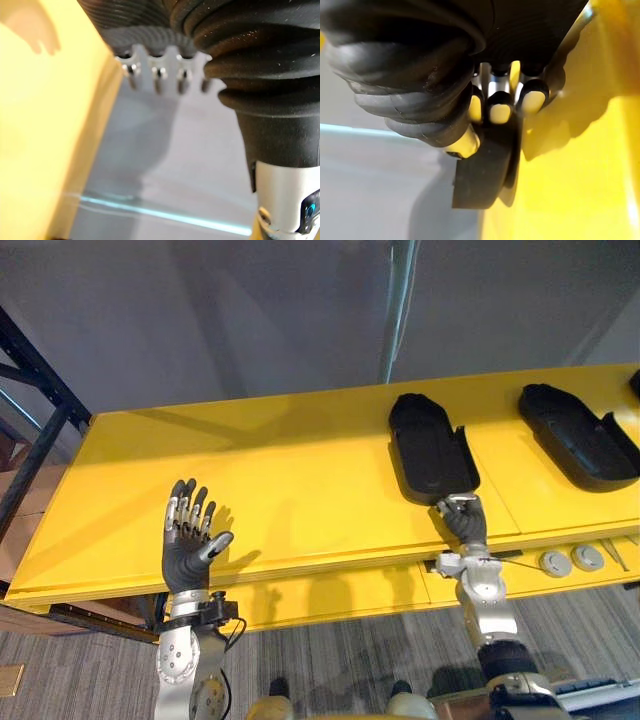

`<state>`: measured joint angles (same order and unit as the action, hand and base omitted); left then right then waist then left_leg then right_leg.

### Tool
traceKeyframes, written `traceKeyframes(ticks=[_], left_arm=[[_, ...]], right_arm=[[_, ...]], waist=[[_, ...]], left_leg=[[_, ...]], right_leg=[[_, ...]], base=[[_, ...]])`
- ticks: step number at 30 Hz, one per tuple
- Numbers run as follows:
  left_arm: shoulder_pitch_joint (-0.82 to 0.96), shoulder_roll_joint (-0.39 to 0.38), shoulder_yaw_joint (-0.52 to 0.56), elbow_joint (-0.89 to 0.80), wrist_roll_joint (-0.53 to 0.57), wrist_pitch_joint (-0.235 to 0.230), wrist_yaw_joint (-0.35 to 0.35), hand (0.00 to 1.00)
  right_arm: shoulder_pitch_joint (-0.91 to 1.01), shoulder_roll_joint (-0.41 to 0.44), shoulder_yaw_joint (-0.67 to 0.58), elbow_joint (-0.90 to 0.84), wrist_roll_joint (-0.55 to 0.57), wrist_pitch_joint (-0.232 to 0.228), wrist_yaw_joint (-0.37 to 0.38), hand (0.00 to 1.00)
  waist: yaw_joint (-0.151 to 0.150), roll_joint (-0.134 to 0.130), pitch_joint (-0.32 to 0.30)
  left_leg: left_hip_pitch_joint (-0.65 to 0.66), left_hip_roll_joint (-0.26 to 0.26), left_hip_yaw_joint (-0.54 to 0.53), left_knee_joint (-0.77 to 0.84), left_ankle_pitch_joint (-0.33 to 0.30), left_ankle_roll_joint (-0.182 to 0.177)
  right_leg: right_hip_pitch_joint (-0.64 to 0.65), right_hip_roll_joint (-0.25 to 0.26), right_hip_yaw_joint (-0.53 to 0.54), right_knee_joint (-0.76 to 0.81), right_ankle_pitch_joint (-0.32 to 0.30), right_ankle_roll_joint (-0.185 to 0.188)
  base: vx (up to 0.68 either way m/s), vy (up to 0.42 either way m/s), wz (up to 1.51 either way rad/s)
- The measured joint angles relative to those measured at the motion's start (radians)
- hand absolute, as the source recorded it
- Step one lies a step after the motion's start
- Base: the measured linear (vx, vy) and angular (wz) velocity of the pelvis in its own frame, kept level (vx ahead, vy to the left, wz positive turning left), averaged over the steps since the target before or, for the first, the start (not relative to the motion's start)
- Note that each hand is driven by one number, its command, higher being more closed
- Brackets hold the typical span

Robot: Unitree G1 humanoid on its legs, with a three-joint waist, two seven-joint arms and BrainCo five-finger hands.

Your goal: Walk over and take plastic housings, then place them on the shelf

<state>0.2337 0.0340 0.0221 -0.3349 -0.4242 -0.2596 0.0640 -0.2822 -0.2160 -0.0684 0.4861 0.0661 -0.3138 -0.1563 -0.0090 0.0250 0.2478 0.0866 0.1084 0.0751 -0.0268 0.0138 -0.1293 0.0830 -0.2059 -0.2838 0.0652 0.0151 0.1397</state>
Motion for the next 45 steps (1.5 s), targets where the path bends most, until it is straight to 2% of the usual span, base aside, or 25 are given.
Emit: traceKeyframes(ticks=[6,13,16,19,21,22,23,25,26,28,32,36,40,42,44,45], left_arm=[[-0.009,0.000,-0.001,-0.001,0.000,0.000,0.000,0.00],[-0.009,0.000,-0.004,-0.001,0.000,0.000,-0.002,0.00],[-0.010,0.001,-0.006,-0.001,0.006,-0.004,-0.008,0.00],[-0.010,0.001,-0.040,-0.036,0.076,-0.043,-0.007,0.00],[-0.010,0.002,-0.076,-0.102,0.122,-0.077,-0.008,0.00],[-0.010,0.002,-0.079,-0.104,0.124,-0.078,-0.009,0.00],[-0.026,0.001,-0.123,-0.130,0.149,-0.105,-0.025,0.00],[-0.052,0.004,-0.149,-0.130,0.150,-0.109,-0.046,0.00],[-0.064,0.007,-0.156,-0.130,0.148,-0.109,-0.050,0.00],[-0.120,0.032,-0.200,-0.118,0.147,-0.108,-0.062,0.00],[-0.174,0.040,-0.245,-0.104,0.148,-0.099,-0.059,0.00],[-0.193,0.041,-0.245,-0.064,0.150,-0.065,0.019,0.00],[-0.192,0.040,-0.268,-0.058,0.164,-0.065,0.072,0.00],[-0.192,0.040,-0.296,-0.052,0.169,-0.065,0.084,0.00],[-0.192,0.039,-0.299,-0.053,0.175,-0.065,0.094,0.00],[-0.190,0.037,-0.283,-0.055,0.201,-0.065,0.107,0.00]], right_arm=[[-0.037,-0.013,-0.005,0.037,0.001,-0.003,-0.018,1.00],[-0.068,-0.024,-0.010,0.048,0.003,-0.024,-0.018,1.00],[-0.067,-0.023,-0.009,0.041,0.003,-0.040,-0.045,1.00],[0.025,0.028,-0.018,-0.113,0.037,-0.043,-0.141,1.00],[0.165,0.122,-0.017,-0.312,0.036,-0.058,-0.183,1.00],[0.173,0.127,-0.017,-0.323,0.036,-0.060,-0.185,0.00],[0.328,0.199,-0.012,-0.529,0.037,-0.075,-0.194,0.00],[0.414,0.219,-0.012,-0.670,0.036,-0.083,-0.191,0.00],[0.434,0.222,-0.018,-0.706,0.036,-0.084,-0.188,0.00],[0.501,0.226,-0.083,-0.795,0.035,-0.086,-0.159,0.00],[0.597,0.223,-0.186,-0.874,0.037,-0.079,-0.121,0.00],[0.693,0.239,-0.240,-0.912,0.041,-0.078,-0.131,0.00],[0.772,0.301,-0.289,-0.913,0.101,-0.084,-0.129,0.00],[0.820,0.325,-0.292,-0.915,0.136,-0.106,-0.119,0.00],[0.826,0.329,-0.272,-0.917,0.156,-0.118,-0.094,0.00],[0.817,0.328,-0.249,-0.917,0.156,-0.120,-0.077,0.00]], waist=[[0.005,0.003,0.019],[0.008,0.012,0.037],[0.007,0.013,0.039],[0.009,0.013,0.042],[0.006,0.012,0.042],[0.005,0.012,0.042],[-0.032,0.012,0.042],[-0.064,0.008,0.038],[-0.074,0.005,0.037],[-0.117,-0.013,0.017],[-0.166,-0.021,-0.001],[-0.203,-0.006,-0.031],[-0.228,0.004,-0.046],[-0.247,0.017,-0.066],[-0.251,0.023,-0.073],[-0.243,0.026,-0.078]], left_leg=[[0.000,-0.003,-0.015,0.000,0.004,0.000],[-0.005,-0.001,-0.014,0.000,0.007,-0.001],[-0.005,0.000,-0.012,-0.002,0.007,-0.001],[-0.008,0.007,-0.002,-0.008,0.006,-0.002],[-0.002,0.018,0.042,-0.017,0.001,-0.008],[-0.001,0.019,0.045,-0.017,0.000,-0.008],[0.016,0.024,0.091,-0.017,-0.018,-0.011],[0.041,0.031,0.147,-0.013,-0.040,-0.014],[0.048,0.034,0.164,-0.010,-0.047,-0.015],[0.059,0.047,0.227,0.007,-0.074,-0.023],[0.106,0.058,0.313,0.003,-0.095,-0.033],[0.116,0.058,0.376,0.010,-0.115,-0.034],[0.125,0.073,0.422,0.040,-0.143,-0.039],[0.125,0.075,0.427,0.041,-0.145,-0.040],[0.127,0.074,0.432,0.047,-0.149,-0.042],[0.121,0.075,0.430,0.072,-0.165,-0.037]], right_leg=[[0.003,-0.007,-0.013,0.026,-0.019,0.000],[-0.012,-0.007,-0.013,0.036,-0.022,0.000],[-0.013,-0.006,-0.012,0.035,-0.022,0.000],[-0.023,0.003,0.000,0.027,-0.021,0.000],[-0.047,0.017,0.041,0.018,-0.015,-0.002],[-0.048,0.018,0.043,0.018,-0.015,-0.002],[-0.052,0.027,0.080,-0.001,-0.006,-0.001],[-0.053,0.040,0.132,-0.022,0.008,-0.001],[-0.055,0.045,0.151,-0.030,0.013,0.000],[-0.063,0.063,0.206,-0.053,0.026,-0.002],[-0.067,0.087,0.283,-0.064,0.034,-0.001],[-0.086,0.096,0.337,-0.080,0.047,0.011],[-0.087,0.107,0.375,-0.093,0.056,0.013],[-0.088,0.108,0.377,-0.095,0.056,0.013],[-0.094,0.114,0.393,-0.094,0.057,0.013],[-0.106,0.122,0.420,-0.092,0.063,0.011]], base=[[-0.02,-0.004,0.07],[-0.01,-0.001,0.00],[0.00,0.000,0.00],[0.04,-0.016,-0.10],[0.07,-0.007,-0.39],[0.10,0.008,-0.62],[0.07,0.009,-0.61],[0.08,0.031,-0.84],[0.09,0.043,-0.89],[0.06,0.024,-0.75],[0.06,0.019,-0.61],[0.02,0.017,-0.41],[0.00,-0.013,-0.33],[0.00,-0.020,-0.06],[-0.02,-0.017,-0.21],[-0.04,-0.017,-0.46]])
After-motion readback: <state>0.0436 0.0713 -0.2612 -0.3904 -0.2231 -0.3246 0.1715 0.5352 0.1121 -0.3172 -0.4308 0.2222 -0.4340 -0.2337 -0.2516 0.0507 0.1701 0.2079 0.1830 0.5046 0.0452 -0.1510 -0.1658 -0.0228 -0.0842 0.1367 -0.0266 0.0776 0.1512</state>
